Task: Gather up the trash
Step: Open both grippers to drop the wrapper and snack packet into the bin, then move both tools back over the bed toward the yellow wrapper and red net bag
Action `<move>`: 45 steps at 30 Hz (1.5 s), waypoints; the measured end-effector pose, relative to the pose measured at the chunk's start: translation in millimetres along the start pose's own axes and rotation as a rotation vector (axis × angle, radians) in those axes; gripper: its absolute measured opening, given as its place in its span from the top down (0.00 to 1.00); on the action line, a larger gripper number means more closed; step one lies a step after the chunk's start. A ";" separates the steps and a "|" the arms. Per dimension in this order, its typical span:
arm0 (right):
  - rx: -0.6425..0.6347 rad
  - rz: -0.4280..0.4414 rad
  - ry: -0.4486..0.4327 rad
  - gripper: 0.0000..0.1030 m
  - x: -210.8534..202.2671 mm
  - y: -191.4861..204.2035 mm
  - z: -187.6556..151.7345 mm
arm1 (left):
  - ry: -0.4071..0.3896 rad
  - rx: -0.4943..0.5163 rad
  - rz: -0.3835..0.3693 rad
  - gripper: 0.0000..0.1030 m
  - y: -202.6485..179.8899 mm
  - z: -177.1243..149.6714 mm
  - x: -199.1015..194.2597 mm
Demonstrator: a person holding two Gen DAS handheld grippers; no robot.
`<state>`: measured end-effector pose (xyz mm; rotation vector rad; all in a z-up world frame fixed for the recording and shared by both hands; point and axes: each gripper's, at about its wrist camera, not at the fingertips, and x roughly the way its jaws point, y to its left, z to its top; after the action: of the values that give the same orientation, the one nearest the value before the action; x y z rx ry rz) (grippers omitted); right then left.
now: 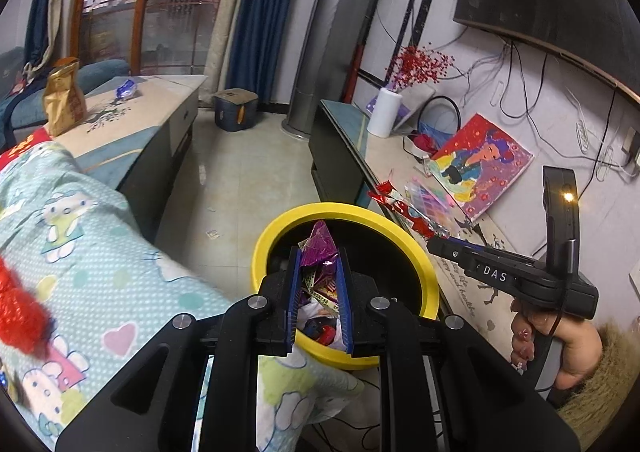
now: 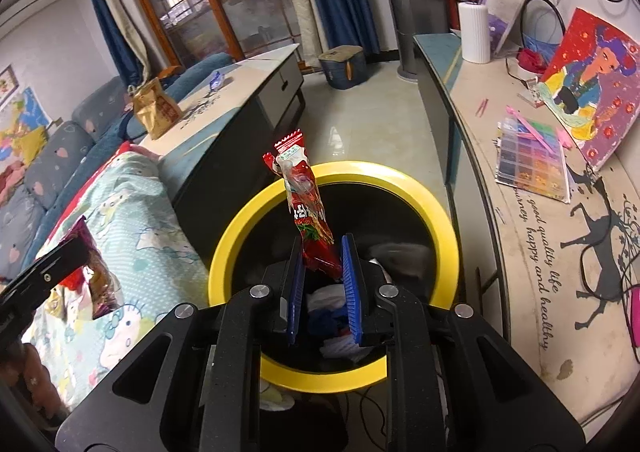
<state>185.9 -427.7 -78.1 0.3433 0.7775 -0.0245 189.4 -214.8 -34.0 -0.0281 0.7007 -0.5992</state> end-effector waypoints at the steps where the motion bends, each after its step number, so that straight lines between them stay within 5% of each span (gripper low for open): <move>1: 0.006 -0.004 0.003 0.87 1.2 -3.1 0.0 | 0.005 0.009 -0.002 0.84 -2.8 0.4 4.8; 12: 0.048 -0.025 0.024 0.86 6.3 -20.6 -2.1 | 0.067 0.059 -0.011 0.82 -16.2 1.1 52.6; 14: 0.056 -0.022 0.028 0.79 7.6 -21.6 -2.4 | 0.070 0.059 -0.016 0.80 -16.1 2.0 61.9; 15: 0.069 -0.018 0.031 0.76 8.8 -23.7 -3.2 | 0.070 0.057 -0.019 0.74 -17.1 2.9 65.3; 18: 0.093 -0.026 0.038 0.63 11.7 -28.2 -4.2 | 0.079 0.031 -0.020 0.20 -11.8 4.2 76.7; 23: 0.097 -0.039 0.018 0.52 7.0 -27.5 -3.0 | 0.061 0.005 0.020 0.06 -1.0 3.9 66.3; 45: -0.175 0.234 -0.078 0.39 -32.1 94.2 -8.9 | -0.116 -0.156 0.278 0.06 72.6 -16.0 -62.2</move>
<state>170.7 -339.3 -34.1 0.2635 0.6534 0.2469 179.0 -118.8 -25.2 -0.1081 0.6240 -0.2739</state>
